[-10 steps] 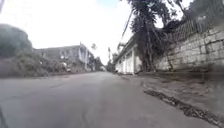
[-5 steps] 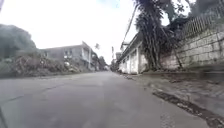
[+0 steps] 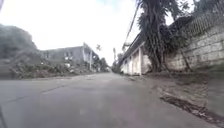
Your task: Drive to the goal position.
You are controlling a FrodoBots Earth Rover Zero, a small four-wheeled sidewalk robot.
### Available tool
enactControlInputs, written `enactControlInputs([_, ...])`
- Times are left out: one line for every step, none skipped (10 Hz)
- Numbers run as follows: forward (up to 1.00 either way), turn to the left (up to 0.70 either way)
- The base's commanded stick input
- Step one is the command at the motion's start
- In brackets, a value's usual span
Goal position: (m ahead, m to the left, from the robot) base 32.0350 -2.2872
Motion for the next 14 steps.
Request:
enactControlInputs([0.7, 0.0])
enactControlInputs([0.7, 0.0])
enactControlInputs([0.7, 0.0])
enactControlInputs([0.7, 0.0])
enactControlInputs([0.7, 0.0])
enactControlInputs([0.7, 0.0])
enactControlInputs([0.7, 0.0])
enactControlInputs([0.7, 0.0])
enactControlInputs([0.7, 0.0])
enactControlInputs([0.7, 0.0])
enactControlInputs([0.7, 0.0])
enactControlInputs([0.7, 0.0])
enactControlInputs([0.7, 0.0])
enactControlInputs([0.7, 0.0])
